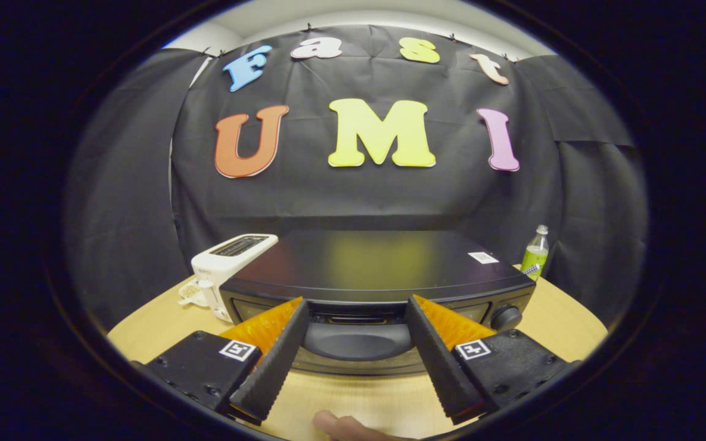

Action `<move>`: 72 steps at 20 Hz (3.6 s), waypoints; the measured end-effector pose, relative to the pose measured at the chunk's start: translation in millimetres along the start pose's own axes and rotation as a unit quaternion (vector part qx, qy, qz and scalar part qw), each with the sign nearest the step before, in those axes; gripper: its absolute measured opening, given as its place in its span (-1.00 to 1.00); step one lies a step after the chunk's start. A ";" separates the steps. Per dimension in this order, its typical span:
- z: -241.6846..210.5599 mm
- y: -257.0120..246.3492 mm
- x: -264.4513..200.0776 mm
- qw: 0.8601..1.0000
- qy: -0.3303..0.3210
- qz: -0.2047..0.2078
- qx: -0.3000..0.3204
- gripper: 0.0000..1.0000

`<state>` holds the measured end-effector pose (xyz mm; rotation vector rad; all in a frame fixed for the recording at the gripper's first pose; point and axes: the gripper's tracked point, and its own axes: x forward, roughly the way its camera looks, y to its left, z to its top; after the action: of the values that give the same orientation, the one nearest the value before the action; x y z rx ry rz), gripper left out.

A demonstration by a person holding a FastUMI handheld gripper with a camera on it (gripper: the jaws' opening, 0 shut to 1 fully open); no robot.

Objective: Open the toaster oven, put the food inside, and close the toaster oven door.

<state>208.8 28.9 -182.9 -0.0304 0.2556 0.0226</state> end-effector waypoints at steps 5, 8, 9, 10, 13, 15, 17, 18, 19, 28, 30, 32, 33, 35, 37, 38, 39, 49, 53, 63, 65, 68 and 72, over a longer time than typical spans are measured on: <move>-9.9 1.0 -19.8 1.000 0.002 -0.003 -0.002 1.00; -21.3 1.7 -35.2 1.000 0.012 0.000 -0.002 1.00; -24.5 2.4 -40.0 1.000 0.018 0.001 -0.001 1.00; -29.9 2.1 -45.5 1.000 0.028 0.002 -0.002 1.00; -43.2 3.0 -58.8 0.999 0.051 0.006 -0.006 1.00; -49.7 3.4 -65.8 0.998 0.062 0.002 -0.008 1.00; -58.1 4.0 -70.5 0.997 0.075 -0.007 -0.018 1.00; -62.0 3.8 -74.0 0.996 0.081 -0.010 -0.019 1.00; -67.0 3.8 -77.4 0.996 0.088 -0.012 -0.020 1.00; -104.8 4.1 -99.0 0.986 0.165 0.011 -0.015 1.00; -113.8 4.4 -99.7 0.983 0.184 0.018 -0.006 1.00; -120.2 4.7 -101.3 0.979 0.201 0.027 0.010 1.00; -122.9 5.0 -101.5 0.978 0.208 0.031 0.017 1.00; -128.9 5.7 -102.3 0.974 0.222 0.038 0.031 1.00; -135.2 6.2 -101.6 0.968 0.241 0.045 0.045 1.00; -139.4 6.4 -102.1 0.965 0.253 0.049 0.050 1.00; -142.2 6.8 -102.8 0.962 0.261 0.054 0.055 1.00; -108.7 26.9 -132.4 0.951 0.272 0.120 0.083 1.00; -94.8 51.6 -154.6 0.933 0.301 0.165 0.108 1.00; -96.2 117.5 -189.6 0.845 0.432 0.269 0.163 0.92; -97.7 124.0 -188.4 0.835 0.444 0.280 0.165 0.86; -101.5 122.8 -181.6 0.831 0.457 0.273 0.162 0.70; -111.8 119.5 -175.6 0.814 0.483 0.267 0.182 0.29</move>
<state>7.7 141.4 -249.9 0.4318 1.2893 0.5331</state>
